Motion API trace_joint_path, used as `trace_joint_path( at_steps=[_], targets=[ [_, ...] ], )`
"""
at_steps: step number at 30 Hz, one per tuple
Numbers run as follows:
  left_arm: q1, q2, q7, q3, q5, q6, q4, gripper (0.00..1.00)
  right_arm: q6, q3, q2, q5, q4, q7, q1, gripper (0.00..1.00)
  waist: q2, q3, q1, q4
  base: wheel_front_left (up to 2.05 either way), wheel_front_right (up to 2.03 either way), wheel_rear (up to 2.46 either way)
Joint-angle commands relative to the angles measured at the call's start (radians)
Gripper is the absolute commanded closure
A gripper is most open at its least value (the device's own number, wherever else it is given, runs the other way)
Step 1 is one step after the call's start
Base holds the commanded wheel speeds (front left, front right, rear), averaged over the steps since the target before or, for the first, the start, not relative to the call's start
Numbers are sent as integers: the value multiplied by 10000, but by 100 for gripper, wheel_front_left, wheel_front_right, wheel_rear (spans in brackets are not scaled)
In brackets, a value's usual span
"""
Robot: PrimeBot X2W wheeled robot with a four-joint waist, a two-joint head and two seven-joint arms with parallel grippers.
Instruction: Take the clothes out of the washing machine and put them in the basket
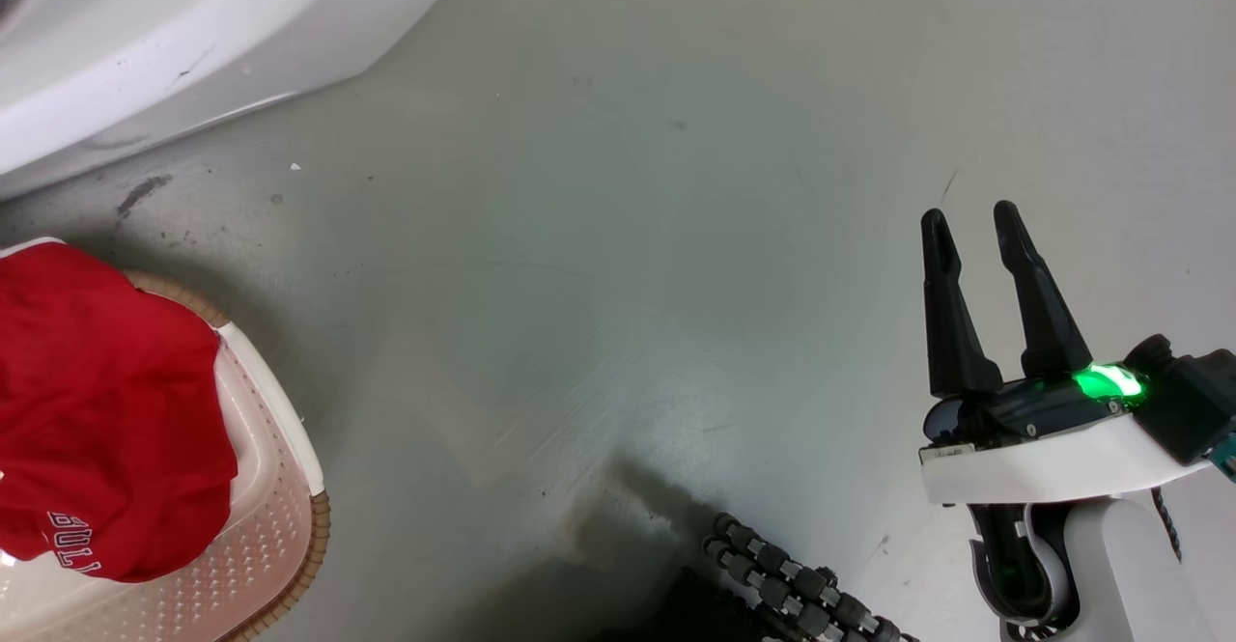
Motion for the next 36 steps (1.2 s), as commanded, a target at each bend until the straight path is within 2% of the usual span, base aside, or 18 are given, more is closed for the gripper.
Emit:
trace_joint_path(
  at_steps=[1, 9, 10, 11, 12, 21, 30, 36],
  targets=[
    [26, 87, 33, 13, -45, 46, 40, 0, -3, 22, 9, 87, -57, -19, 57, 0, 0, 65, 0, -1, 0, 0, 0],
    [-374, 0, -301, -143, 128, -97, 454, 0, -3, 48, 9, 109, -153, -19, 108, 0, 0, 213, 0, -25, 0, 0, 0],
    [-444, -18, -362, -193, 158, -100, 532, 20, -3, 44, 9, 110, -161, -19, 127, 0, 0, 223, 0, -25, 0, 0, 0],
    [-510, -25, -482, -256, 263, -122, 578, 56, -3, 39, 9, 113, -171, -19, 139, 0, 0, 236, 0, -26, 0, 0, 0],
    [-575, -41, -535, -313, 316, -112, 674, 100, -3, 31, 9, 115, -183, -19, 141, 0, 0, 241, 0, -27, 0, 0, 0],
    [-1066, -107, -1651, -521, 802, 85, 1275, 100, -3, -58, 9, 145, -211, -19, 158, 0, 0, 188, 0, -44, 0, 0, 0],
    [-1001, -198, -3944, -197, 569, 150, 2005, 100, -3, -5, 7, 133, -90, -19, -146, 0, 0, -215, 0, -142, 0, 0, 0],
    [-396, -280, -5557, 102, 201, 138, 2480, 100, -3, 88, 7, 57, 82, -19, -373, 0, 0, -773, 0, -199, 0, 0, 0]
  ],
)
